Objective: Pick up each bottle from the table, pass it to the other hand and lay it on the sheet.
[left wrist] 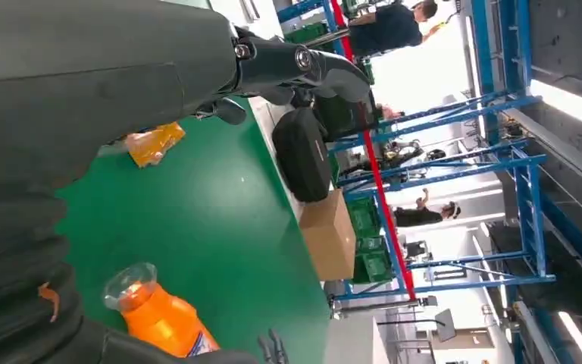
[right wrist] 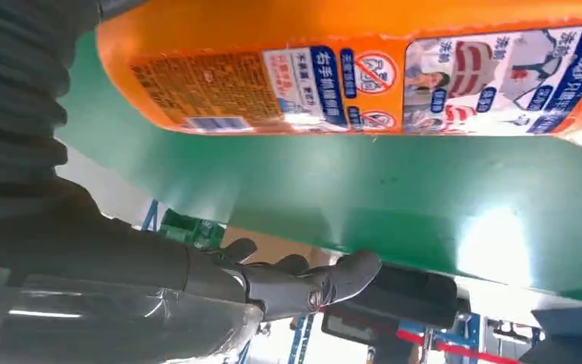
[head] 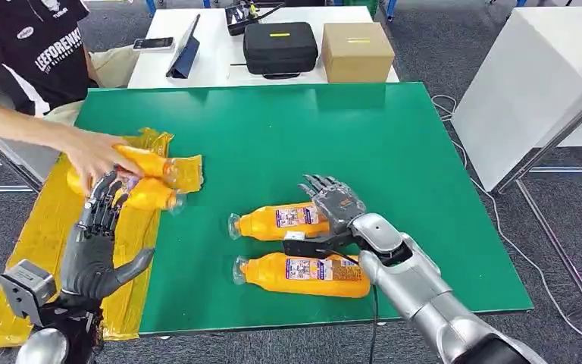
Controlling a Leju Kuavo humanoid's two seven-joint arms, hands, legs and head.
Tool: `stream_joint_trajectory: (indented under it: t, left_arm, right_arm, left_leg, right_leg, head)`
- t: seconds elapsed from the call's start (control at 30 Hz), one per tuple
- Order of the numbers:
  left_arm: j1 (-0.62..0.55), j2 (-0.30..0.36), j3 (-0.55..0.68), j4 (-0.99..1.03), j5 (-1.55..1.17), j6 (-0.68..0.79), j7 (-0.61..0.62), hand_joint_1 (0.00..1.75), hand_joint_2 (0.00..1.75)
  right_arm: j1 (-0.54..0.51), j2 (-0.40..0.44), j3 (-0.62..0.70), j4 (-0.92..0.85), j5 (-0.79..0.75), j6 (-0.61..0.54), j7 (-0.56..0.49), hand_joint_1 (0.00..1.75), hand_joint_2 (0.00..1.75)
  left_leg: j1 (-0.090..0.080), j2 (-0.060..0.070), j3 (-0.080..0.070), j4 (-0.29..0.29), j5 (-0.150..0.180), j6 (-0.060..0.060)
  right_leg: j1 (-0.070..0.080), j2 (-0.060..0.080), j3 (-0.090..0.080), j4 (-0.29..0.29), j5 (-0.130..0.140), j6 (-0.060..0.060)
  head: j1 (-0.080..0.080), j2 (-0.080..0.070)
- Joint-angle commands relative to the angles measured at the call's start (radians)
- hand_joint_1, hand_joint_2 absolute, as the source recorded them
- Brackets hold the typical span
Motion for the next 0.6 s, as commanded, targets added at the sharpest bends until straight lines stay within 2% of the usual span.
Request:
stream_joint_trajectory:
  t: [0.03,0.33,0.6]
  left_arm:
    - [-0.038,-0.011,0.02,0.036,-0.002,-0.004,0.009,0.0,1.75]
    - [-0.046,-0.013,0.012,0.03,-0.006,-0.014,0.018,0.0,1.75]
    - [-0.031,-0.008,0.003,0.025,-0.008,-0.017,0.015,0.0,1.75]
  right_arm:
    - [-0.083,0.028,0.052,0.169,-0.013,0.013,-0.006,0.0,1.75]
    - [-0.106,0.058,0.048,0.296,-0.027,0.025,0.025,0.0,1.75]
    - [-0.093,0.056,0.032,0.323,-0.04,0.013,0.026,0.0,1.75]
  left_leg:
    - [0.0,0.002,0.002,-0.001,-0.001,-0.002]
    - [0.0,0.002,0.003,-0.001,-0.001,-0.002]
    - [0.0,0.001,0.003,-0.001,-0.001,-0.002]
  right_leg:
    - [0.0,0.001,0.002,-0.001,0.0,0.0]
    - [0.0,0.001,0.003,-0.001,0.0,0.0]
    - [0.0,0.0,0.003,-0.002,-0.001,0.0]
  head:
    - [0.0,0.0]
    - [0.0,0.0]
    - [0.0,0.0]
